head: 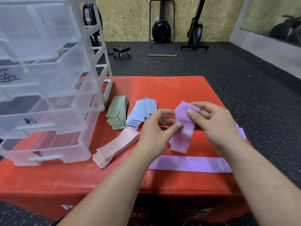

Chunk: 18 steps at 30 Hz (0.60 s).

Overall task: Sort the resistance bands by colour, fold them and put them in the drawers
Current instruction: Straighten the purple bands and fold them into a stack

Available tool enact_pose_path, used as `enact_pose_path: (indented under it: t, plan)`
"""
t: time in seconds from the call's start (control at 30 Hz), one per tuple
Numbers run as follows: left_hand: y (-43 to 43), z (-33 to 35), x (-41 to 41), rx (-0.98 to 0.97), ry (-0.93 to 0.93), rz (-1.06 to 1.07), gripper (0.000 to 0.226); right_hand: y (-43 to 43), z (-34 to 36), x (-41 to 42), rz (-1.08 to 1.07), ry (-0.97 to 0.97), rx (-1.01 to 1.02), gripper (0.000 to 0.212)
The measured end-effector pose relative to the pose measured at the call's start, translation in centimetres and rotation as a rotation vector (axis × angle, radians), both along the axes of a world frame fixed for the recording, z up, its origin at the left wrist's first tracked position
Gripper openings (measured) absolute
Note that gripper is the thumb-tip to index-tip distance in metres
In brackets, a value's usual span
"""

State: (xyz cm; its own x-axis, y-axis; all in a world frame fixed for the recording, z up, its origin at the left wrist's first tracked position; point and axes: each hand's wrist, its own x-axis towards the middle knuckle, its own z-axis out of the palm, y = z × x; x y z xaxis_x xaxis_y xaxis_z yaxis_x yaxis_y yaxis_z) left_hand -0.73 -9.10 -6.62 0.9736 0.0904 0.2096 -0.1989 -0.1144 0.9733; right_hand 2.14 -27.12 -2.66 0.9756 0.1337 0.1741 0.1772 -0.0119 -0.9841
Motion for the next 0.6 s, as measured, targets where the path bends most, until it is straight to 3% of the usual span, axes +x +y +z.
enact_pose_path:
  t: [0.2,0.47,0.6]
  plan:
    - [0.5,0.0,0.4,0.028,-0.006,0.065,0.034,-0.3,-0.8,0.7,-0.062,-0.094,-0.140,0.030]
    - [0.7,0.1,0.4,-0.044,0.041,0.123,0.031,-0.3,-0.9,0.4,0.086,-0.215,-0.336,0.056]
    - [0.8,0.2,0.3,-0.104,0.060,0.089,0.033,-0.1,-1.2,0.4,0.043,-0.257,-0.392,0.043]
